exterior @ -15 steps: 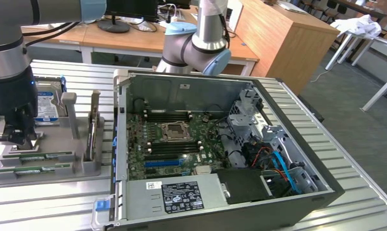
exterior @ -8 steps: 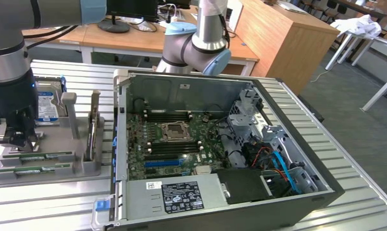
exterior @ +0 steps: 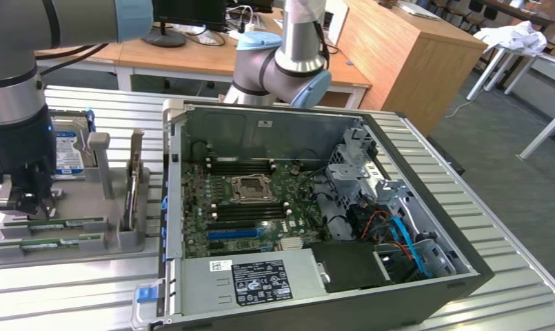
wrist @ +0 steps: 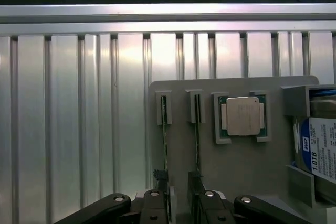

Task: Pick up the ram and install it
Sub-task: 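Pick up the ram and move it above insertion slot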

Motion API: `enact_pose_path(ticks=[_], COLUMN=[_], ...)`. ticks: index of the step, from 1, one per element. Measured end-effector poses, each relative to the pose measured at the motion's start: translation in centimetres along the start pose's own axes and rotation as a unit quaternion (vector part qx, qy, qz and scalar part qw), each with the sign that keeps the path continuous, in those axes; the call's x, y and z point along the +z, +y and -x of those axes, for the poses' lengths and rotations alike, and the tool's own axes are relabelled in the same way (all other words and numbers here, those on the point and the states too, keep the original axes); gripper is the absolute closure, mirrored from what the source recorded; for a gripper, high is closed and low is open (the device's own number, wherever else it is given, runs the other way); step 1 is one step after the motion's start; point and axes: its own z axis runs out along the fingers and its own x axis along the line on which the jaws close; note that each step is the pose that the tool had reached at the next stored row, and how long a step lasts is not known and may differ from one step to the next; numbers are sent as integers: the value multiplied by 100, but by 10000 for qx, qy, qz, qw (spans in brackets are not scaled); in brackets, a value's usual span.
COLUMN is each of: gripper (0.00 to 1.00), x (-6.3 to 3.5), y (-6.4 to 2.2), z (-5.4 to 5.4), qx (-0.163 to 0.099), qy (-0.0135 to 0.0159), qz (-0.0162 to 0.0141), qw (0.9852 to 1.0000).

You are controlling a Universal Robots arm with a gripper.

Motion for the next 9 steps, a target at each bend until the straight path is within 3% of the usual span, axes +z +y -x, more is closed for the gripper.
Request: enact_pose_path(ticks=[9], gripper=[70], x=[67], y=[-3], z=[-2], qx=[0], qy=[1], qz=[1], qw=[10000])
